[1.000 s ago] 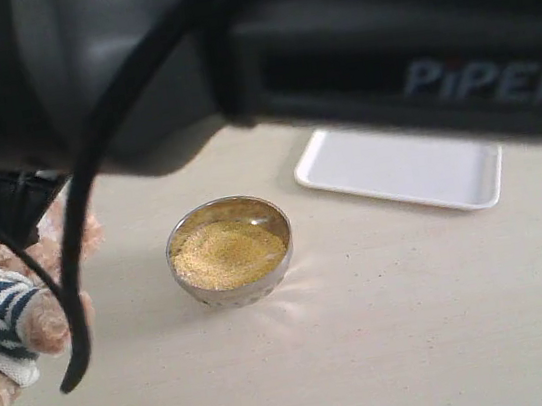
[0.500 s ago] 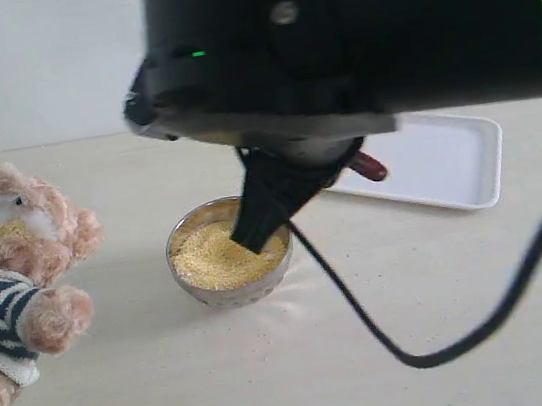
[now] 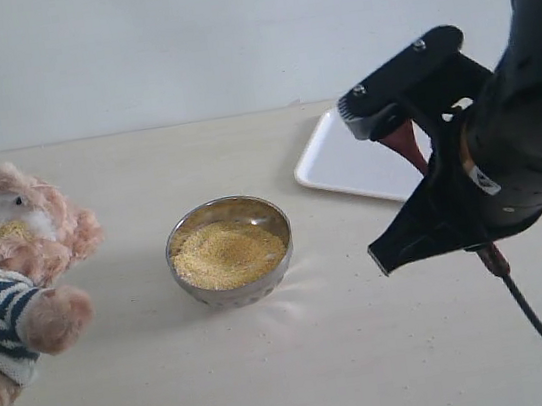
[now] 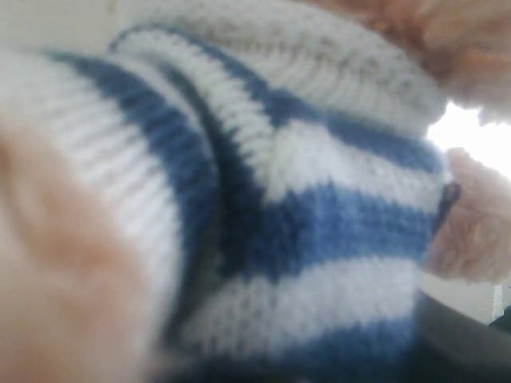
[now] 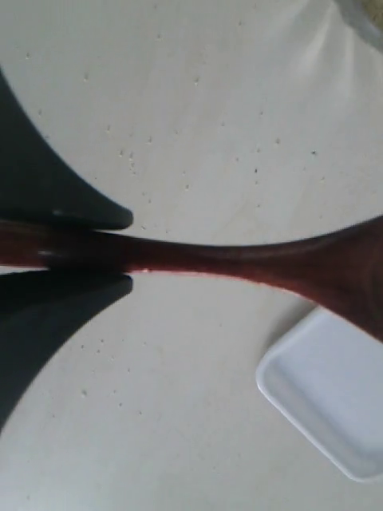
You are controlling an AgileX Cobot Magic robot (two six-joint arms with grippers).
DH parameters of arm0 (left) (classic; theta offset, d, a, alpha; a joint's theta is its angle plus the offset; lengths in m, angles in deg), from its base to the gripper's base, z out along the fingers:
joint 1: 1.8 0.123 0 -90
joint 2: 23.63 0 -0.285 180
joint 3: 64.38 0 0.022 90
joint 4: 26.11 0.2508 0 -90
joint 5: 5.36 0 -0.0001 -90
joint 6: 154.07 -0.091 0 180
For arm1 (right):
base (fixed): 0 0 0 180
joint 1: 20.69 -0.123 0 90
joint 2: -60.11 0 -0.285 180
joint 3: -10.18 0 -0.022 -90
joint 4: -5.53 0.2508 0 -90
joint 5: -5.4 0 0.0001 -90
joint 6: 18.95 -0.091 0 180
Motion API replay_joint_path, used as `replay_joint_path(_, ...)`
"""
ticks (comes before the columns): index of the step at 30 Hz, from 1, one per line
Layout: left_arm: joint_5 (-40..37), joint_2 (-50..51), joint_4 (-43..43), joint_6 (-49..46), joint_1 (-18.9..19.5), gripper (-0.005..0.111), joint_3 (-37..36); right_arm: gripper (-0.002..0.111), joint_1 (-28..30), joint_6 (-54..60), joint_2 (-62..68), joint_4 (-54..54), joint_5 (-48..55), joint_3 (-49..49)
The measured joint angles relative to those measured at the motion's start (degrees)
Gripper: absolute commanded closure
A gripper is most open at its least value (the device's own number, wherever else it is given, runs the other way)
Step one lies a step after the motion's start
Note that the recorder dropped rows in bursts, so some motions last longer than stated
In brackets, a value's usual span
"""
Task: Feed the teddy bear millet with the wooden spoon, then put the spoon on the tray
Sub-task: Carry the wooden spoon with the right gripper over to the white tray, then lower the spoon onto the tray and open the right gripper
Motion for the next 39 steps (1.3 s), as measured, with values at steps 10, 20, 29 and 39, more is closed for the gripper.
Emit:
replay_joint_path(10,0.0,0.0,-0.1,0.0,0.0,0.1,0.0,0.106,13.8,0.5,0.3,1.0,-15.4,-3.1)
replay_joint_path(20,0.0,0.0,-0.1,0.0,0.0,0.1,0.0,0.106,26.5,24.4,13.8,16.4,-12.7,10.6)
replay_joint_path(29,0.0,0.0,-0.1,0.0,0.0,0.1,0.0,0.106,27.6,32.8,23.8,21.3,-7.8,21.2)
replay_joint_path(39,0.0,0.0,-0.1,0.0,0.0,0.1,0.0,0.106,30.5,34.9,33.9,25.2,-7.8,31.3)
